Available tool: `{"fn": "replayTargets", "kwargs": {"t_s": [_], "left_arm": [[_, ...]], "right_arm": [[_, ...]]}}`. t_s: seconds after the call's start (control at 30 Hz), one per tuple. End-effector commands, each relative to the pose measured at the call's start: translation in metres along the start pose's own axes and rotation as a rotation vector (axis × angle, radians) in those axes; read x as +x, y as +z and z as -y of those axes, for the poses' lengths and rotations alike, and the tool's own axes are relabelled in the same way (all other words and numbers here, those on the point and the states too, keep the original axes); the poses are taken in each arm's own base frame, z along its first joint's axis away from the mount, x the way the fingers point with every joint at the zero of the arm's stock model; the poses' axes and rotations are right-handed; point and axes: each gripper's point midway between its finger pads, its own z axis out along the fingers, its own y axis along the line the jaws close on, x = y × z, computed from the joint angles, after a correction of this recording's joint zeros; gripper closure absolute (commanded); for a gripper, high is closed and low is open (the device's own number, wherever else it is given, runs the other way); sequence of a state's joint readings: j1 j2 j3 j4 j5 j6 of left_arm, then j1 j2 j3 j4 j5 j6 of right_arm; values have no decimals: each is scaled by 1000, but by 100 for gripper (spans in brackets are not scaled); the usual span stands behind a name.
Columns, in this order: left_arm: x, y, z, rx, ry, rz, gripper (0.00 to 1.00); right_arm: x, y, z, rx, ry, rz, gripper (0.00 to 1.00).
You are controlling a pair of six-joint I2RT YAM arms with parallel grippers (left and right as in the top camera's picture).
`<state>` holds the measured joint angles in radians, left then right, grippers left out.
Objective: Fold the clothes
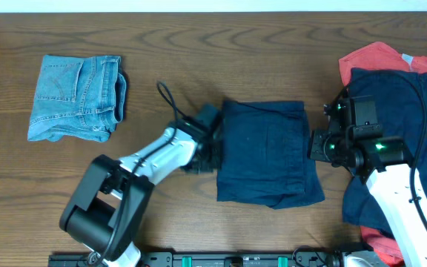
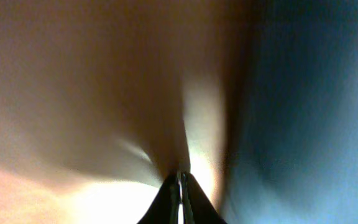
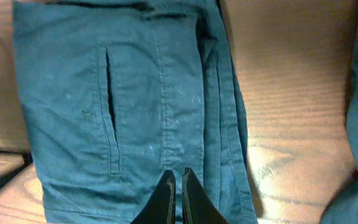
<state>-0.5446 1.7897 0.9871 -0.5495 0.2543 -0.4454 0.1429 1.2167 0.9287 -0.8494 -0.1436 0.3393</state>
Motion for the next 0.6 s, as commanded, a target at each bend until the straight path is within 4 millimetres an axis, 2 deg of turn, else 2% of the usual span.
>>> {"fn": "replayTargets", "kwargs": {"t_s": [0.0, 0.1, 0.2, 0.33, 0.4, 0.5, 0.57], "left_arm": [[-45, -8, -35, -95, -18, 153, 94], [-67, -25, -29, -1, 13, 179, 94], [-71, -51, -9, 135, 75, 139, 91], [-54, -89, 17, 252, 105, 74, 86], [-43, -102, 27, 275, 127, 65, 85], [-23, -112, 43, 280, 180, 51, 85], [-9, -111, 54, 278, 213, 22, 85]], "right_arm": [[-11, -4, -14, -75, -52, 40, 95], [-19, -7, -38, -183, -149, 75, 95], [-31, -4, -40, -159, -202, 128, 89], [-51, 8, -28, -76, -198, 186, 89], [-58, 21, -26, -59, -195, 189, 89], [-65, 49, -25, -54, -193, 169, 92], [-70, 69, -23, -51, -192, 159, 94]]}}
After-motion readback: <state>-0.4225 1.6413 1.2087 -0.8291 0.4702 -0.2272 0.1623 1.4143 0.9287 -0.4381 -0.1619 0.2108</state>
